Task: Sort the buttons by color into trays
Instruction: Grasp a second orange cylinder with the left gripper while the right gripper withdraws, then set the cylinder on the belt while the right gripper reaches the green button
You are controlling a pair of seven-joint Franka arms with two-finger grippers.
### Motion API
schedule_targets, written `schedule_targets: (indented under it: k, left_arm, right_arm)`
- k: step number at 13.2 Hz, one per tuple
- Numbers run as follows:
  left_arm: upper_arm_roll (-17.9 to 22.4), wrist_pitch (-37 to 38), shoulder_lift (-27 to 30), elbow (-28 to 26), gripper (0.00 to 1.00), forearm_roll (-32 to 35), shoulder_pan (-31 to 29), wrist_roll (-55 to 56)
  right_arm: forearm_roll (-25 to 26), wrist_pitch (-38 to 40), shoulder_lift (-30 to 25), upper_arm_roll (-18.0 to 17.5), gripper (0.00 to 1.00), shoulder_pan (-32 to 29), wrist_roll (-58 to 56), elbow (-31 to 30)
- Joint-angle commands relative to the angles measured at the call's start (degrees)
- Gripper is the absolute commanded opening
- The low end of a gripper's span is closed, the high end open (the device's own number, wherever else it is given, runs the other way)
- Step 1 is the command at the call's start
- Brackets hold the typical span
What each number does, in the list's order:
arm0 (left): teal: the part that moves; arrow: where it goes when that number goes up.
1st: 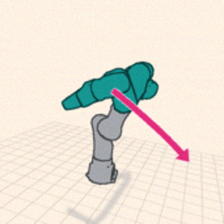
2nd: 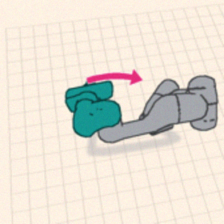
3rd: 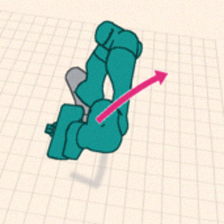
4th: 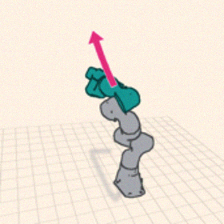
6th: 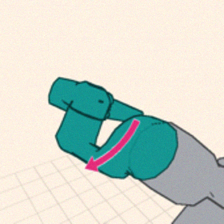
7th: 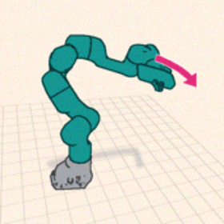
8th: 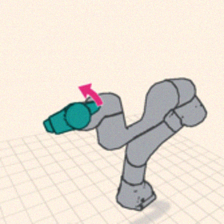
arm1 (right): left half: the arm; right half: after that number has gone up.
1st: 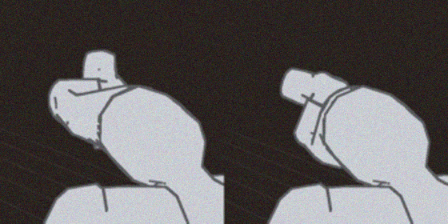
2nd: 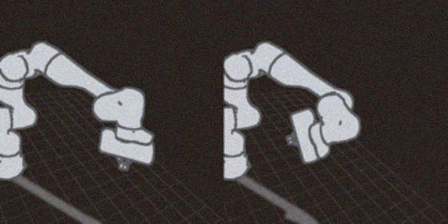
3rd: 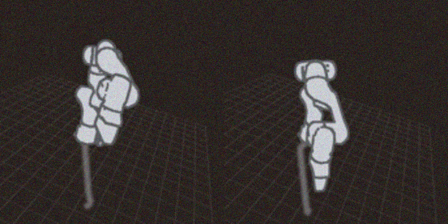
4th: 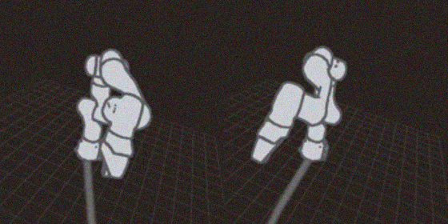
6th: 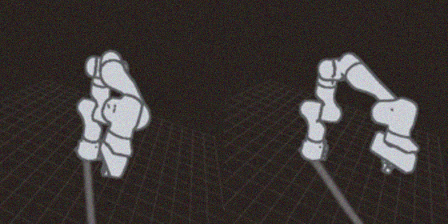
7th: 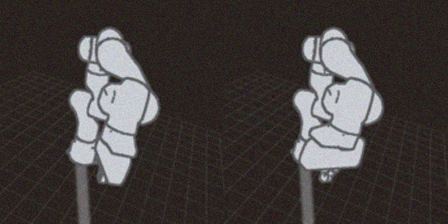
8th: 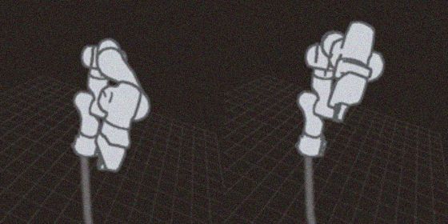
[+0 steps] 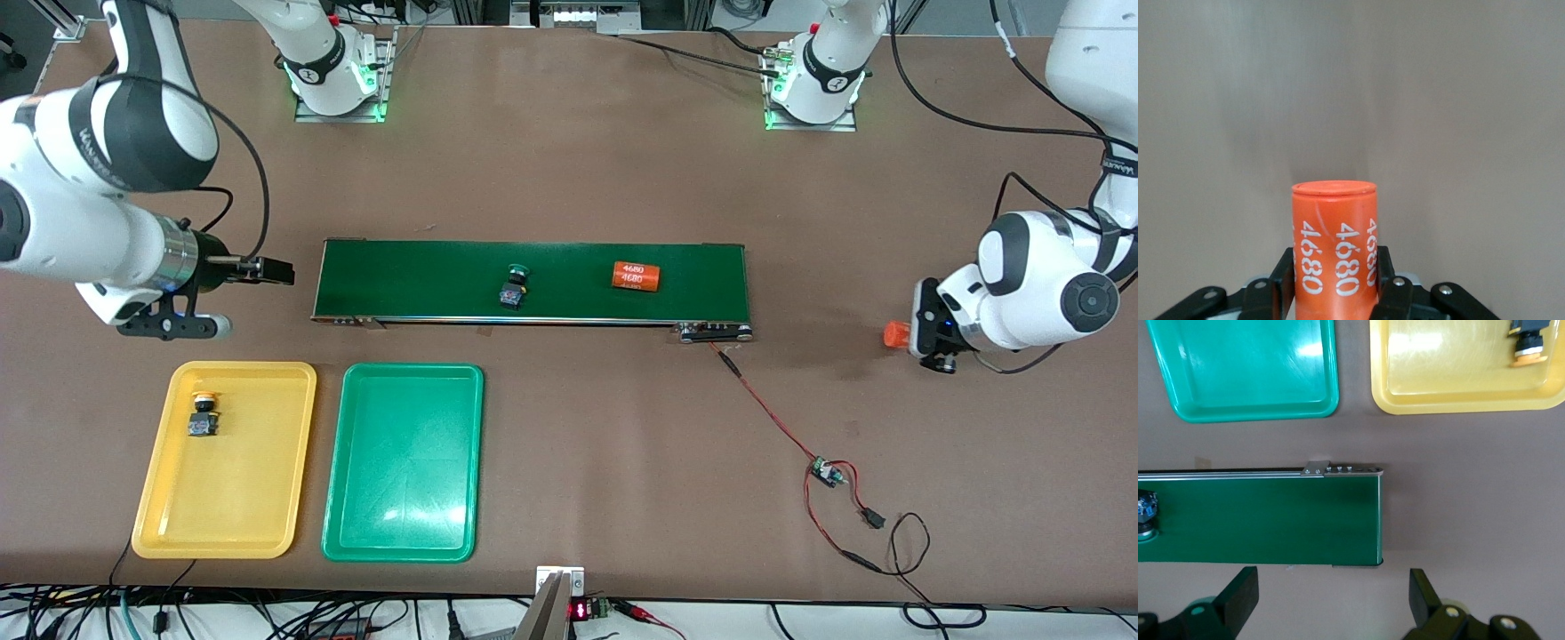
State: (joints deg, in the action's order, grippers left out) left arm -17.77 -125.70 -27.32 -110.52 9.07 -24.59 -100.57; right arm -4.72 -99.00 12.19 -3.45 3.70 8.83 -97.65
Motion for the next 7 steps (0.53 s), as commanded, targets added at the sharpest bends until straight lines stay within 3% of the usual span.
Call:
schedule_targets:
  k: [1, 3, 7]
  left_arm:
    - [-2.69, 1.86, 3.93, -2.50, 0.00, -3.53, 1.81, -1.21]
    - [-3.23, 2.38, 6.66, -3.99, 0.00, -3.88, 6.11, -1.30]
    - [-9.82, 3.53, 7.98, -6.11, 0.00, -6.61, 8.84, -0.69]
  right_arm:
    - [-0.29, -9.34, -7.78, -0.07, 1.00, 0.70, 1.54, -12.00]
    - [-0.29, -12.00, -9.38, -2.16, 1.00, 0.70, 5.99, -14.92]
    - [3.31, -14.11, -9.38, -7.70, 1.00, 0.79, 13.31, -16.25]
